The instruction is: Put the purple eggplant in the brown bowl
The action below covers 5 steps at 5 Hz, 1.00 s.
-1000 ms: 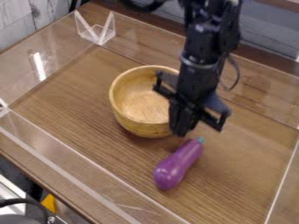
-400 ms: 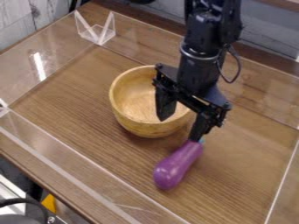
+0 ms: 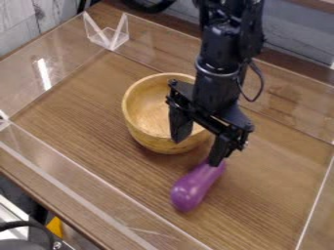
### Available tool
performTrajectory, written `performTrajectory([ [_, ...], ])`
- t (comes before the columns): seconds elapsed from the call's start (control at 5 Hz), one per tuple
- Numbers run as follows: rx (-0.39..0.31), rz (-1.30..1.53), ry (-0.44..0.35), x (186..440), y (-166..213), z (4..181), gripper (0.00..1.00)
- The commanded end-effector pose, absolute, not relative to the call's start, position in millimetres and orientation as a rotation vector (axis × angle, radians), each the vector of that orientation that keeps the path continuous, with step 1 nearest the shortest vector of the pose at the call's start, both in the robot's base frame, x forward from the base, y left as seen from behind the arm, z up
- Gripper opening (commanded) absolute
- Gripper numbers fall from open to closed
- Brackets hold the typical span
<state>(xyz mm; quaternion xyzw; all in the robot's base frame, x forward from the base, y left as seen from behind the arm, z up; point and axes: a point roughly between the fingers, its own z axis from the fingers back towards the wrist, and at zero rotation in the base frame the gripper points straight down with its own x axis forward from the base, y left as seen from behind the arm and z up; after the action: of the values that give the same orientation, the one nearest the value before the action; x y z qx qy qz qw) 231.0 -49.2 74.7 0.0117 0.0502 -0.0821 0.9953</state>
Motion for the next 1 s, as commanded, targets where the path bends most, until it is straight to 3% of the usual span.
performTrajectory([
  [0.0, 0.016, -0.176, 0.056, 230.7, -52.9, 82.1, 1.0],
  [0.8, 0.014, -0.181, 0.072, 218.5, -53.8, 64.8, 1.0],
])
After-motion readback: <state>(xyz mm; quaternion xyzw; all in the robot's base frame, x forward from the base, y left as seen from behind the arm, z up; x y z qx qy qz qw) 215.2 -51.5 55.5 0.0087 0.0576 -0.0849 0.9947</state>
